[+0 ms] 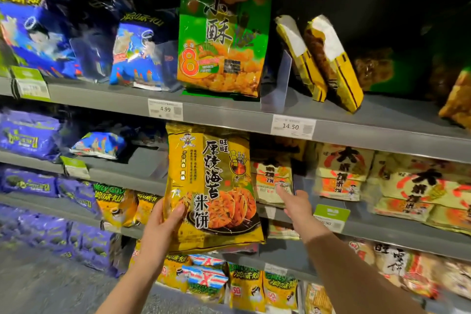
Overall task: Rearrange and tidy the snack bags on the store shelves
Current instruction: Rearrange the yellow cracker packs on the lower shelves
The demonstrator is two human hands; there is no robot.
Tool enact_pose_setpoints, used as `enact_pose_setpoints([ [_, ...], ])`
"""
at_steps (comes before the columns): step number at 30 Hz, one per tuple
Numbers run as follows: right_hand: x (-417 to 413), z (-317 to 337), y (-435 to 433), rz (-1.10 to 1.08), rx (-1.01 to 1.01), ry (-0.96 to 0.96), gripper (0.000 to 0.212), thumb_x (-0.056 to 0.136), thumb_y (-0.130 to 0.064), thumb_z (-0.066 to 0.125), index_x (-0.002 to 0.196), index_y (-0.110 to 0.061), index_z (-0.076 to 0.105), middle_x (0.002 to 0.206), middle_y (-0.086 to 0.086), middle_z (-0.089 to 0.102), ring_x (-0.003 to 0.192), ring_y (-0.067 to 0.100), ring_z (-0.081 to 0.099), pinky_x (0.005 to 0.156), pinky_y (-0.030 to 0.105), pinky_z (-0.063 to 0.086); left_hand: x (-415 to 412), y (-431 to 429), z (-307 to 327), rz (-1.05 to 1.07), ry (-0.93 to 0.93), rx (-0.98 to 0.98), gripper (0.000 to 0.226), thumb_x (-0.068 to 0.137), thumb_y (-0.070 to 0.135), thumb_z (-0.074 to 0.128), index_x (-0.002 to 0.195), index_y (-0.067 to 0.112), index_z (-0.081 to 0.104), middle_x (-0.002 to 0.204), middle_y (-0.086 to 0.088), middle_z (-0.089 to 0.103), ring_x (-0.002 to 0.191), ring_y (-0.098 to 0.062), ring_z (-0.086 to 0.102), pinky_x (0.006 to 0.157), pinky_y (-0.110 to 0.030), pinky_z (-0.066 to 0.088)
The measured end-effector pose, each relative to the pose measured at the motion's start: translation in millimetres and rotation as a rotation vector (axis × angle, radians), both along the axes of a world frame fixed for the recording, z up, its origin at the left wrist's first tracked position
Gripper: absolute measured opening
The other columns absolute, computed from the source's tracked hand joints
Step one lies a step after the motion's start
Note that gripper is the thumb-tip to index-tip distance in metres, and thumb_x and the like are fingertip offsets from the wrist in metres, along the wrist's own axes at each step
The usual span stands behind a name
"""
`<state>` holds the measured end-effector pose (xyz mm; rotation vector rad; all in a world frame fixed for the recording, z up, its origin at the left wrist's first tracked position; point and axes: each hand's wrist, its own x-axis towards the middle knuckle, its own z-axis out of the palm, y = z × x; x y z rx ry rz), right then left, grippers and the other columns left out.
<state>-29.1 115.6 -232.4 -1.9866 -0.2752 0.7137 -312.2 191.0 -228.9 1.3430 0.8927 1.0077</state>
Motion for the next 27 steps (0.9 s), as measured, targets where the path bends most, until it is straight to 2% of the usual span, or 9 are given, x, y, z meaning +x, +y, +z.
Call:
enact_pose_setpoints([
  [4, -3.4, -1.4, 3.8, 0.005, -0.027, -0.024, 0.079, 0.082, -0.046, 0.063, 0.141, -0.005, 0.03, 0.128, 0.019, 0.05, 0.113, 0.036, 0.052, 0.099, 0.047, 0.042, -0.9, 6.1, -0.5, -0.041, -0.019, -0.006, 0.031, 0.074, 0.047, 0.065, 0.104, 0.043, 0.061, 0.108, 0.009, 0.07, 0.099, -0.009, 0.066, 0.084, -0.034, 0.048],
  [7, -7.2, -0.6, 3.6, -0.023, 0.009, -0.024, 0.076, 0.083, -0.039, 0.065, 0.141, -0.004, 0.03, 0.13, 0.02, 0.05, 0.114, 0.035, 0.052, 0.098, 0.042, 0.043, -2.0, 8.1, -1.6, -0.073, -0.019, 0.016, 0.031, 0.075, 0.047, 0.063, 0.106, 0.043, 0.06, 0.11, 0.011, 0.069, 0.098, -0.005, 0.065, 0.081, -0.029, 0.048],
  [9, -9.6, -1.1, 1.6, -0.039, 0.053, 0.002, 0.076, 0.084, -0.035, 0.065, 0.143, -0.004, 0.027, 0.135, 0.018, 0.047, 0.119, 0.034, 0.049, 0.099, 0.04, 0.041, -2.3, 8.5, -1.5, -0.074, -0.02, 0.018, 0.03, 0.076, 0.045, 0.062, 0.105, 0.041, 0.061, 0.107, 0.014, 0.069, 0.093, -0.002, 0.066, 0.073, -0.02, 0.051],
  [12, -12.6, -5.0, -4.5, -0.099, 0.204, 0.14, 0.074, 0.085, -0.023, 0.066, 0.144, -0.005, 0.025, 0.143, 0.016, 0.039, 0.125, 0.032, 0.044, 0.102, 0.041, 0.041, -3.1, 7.7, -0.8, -0.07, -0.029, 0.007, 0.029, 0.076, 0.038, 0.06, 0.105, 0.034, 0.061, 0.101, 0.016, 0.07, 0.086, 0.002, 0.066, 0.06, -0.008, 0.05],
  [15, -18.0, -7.0, -13.2, -0.165, 0.342, 0.29, 0.068, 0.086, -0.011, 0.064, 0.144, -0.01, 0.028, 0.147, 0.014, 0.035, 0.124, 0.03, 0.046, 0.091, 0.038, 0.05, -5.3, 5.3, -0.1, -0.075, -0.024, 0.0, 0.032, 0.077, 0.037, 0.06, 0.108, 0.029, 0.06, 0.1, 0.016, 0.07, 0.085, 0.002, 0.066, 0.06, -0.008, 0.049],
  [18, -22.6, -11.1, -22.3, -0.189, 0.419, 0.331, 0.065, 0.087, -0.005, 0.061, 0.143, -0.012, 0.03, 0.145, 0.015, 0.038, 0.12, 0.03, 0.05, 0.087, 0.038, 0.052, -7.3, 2.1, 1.2, -0.076, -0.009, 0.01, 0.029, 0.08, 0.036, 0.059, 0.108, 0.027, 0.06, 0.098, 0.016, 0.07, 0.083, 0.002, 0.066, 0.059, -0.008, 0.049],
  [23, -31.6, -14.9, -41.7, -0.132, 0.415, 0.22, 0.059, 0.088, -0.011, 0.061, 0.14, -0.017, 0.035, 0.143, 0.012, 0.042, 0.114, 0.026, 0.054, 0.08, 0.033, 0.05, -12.1, -5.9, 0.8, -0.102, -0.012, -0.021, 0.027, 0.085, 0.029, 0.059, 0.112, 0.027, 0.059, 0.102, 0.004, 0.072, 0.089, -0.007, 0.068, 0.067, -0.019, 0.05],
  [27, -39.6, -7.6, -57.7, -0.119, 0.444, 0.16, 0.058, 0.088, -0.015, 0.062, 0.14, -0.02, 0.036, 0.144, 0.007, 0.04, 0.119, 0.026, 0.051, 0.066, 0.027, 0.047, -15.4, -17.2, 5.5, -0.12, -0.021, -0.018, 0.028, 0.081, 0.033, 0.06, 0.109, 0.03, 0.06, 0.1, 0.012, 0.071, 0.087, -0.005, 0.068, 0.061, -0.013, 0.052],
])
